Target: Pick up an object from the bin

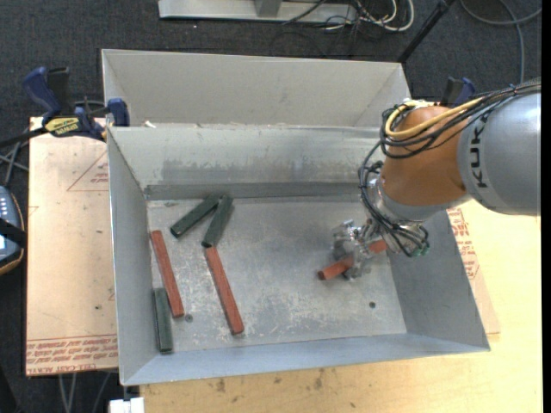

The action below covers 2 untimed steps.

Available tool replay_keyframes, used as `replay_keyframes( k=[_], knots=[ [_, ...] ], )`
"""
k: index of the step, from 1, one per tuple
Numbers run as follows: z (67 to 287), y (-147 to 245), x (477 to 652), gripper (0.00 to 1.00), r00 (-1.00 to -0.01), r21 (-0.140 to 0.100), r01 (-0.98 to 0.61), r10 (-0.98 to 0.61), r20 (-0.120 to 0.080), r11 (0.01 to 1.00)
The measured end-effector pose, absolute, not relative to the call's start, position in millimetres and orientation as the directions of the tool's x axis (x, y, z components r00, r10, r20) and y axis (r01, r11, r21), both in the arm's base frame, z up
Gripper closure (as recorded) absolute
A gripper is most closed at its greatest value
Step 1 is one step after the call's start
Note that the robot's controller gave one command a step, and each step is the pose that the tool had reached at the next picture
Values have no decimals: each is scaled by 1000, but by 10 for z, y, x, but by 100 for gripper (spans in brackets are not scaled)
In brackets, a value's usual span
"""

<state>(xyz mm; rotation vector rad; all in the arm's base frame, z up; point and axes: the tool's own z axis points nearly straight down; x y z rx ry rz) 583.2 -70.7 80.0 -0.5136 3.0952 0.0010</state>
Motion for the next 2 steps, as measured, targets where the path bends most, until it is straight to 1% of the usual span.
replay_keyframes(
  k=[1, 2],
  knots=[
    [800, -707, 5831, 100, -946, 0, -323, -323, -4, 946],
    [2667, -1066, 5959, 100, -941, -3, -337, -337, -7, 941]
  ],
)
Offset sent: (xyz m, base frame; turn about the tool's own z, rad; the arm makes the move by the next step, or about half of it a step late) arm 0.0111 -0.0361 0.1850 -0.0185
